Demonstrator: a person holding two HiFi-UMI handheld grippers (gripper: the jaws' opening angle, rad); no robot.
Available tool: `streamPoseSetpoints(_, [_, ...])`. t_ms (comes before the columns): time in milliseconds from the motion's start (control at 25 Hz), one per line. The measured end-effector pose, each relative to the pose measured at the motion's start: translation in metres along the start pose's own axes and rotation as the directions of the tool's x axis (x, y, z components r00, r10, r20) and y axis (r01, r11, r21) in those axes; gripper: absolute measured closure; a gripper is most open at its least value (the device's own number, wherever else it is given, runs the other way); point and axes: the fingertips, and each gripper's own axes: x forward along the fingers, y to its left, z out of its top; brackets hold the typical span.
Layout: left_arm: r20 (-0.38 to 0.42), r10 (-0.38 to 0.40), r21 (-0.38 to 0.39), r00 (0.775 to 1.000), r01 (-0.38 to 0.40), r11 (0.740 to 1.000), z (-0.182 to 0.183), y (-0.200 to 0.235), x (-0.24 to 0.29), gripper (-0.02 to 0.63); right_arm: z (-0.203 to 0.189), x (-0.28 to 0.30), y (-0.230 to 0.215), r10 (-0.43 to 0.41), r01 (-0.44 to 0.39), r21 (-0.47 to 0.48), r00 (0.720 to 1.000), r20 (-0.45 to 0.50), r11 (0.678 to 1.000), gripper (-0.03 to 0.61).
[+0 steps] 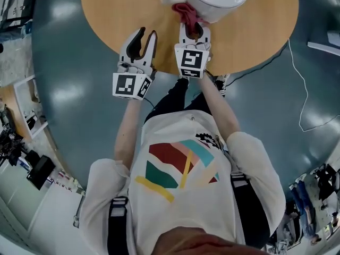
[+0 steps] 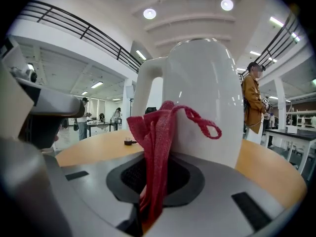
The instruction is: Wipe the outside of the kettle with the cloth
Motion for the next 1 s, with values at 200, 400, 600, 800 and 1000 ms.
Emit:
streamPoseSetpoints(200, [-0.017, 0.008, -0.008, 1.0, -0.008, 1.0, -0.012, 0.0, 0.007, 0.46, -0.007, 0.01, 0.002, 0.014, -0.015, -0.049, 1.0, -0.006, 0.999, 0.54])
streamPoseSetpoints(400, [-0.016, -0.009, -0.015, 1.0, 0.009, 1.0, -0.008, -0.008, 0.016, 0.46, -0.003, 0.003, -0.001, 0.021, -0.021, -0.042, 1.0, -0.01, 0.999, 0.54])
streamPoseSetpoints(600, [-0.021, -0.023, -0.03, 1.0, 0.023, 0.999, -0.013, -0.032, 0.032, 0.46, -0.009, -0.02, -0.028, 0.039, -0.04, -0.013, 0.999, -0.017, 0.999, 0.54])
streamPoseSetpoints(800, [-0.03, -0.034, -0.042, 0.999, 0.033, 0.999, -0.022, -0.04, 0.045, 0.46, -0.018, -0.028, -0.039, 0.066, -0.066, -0.022, 0.998, -0.021, 0.998, 0.54])
streamPoseSetpoints(1000, [-0.022, -0.017, -0.036, 1.0, 0.016, 0.999, -0.021, -0.063, 0.064, 0.46, -0.027, -0.044, -0.078, 0.055, -0.055, 0.02, 0.998, -0.024, 0.998, 0.54])
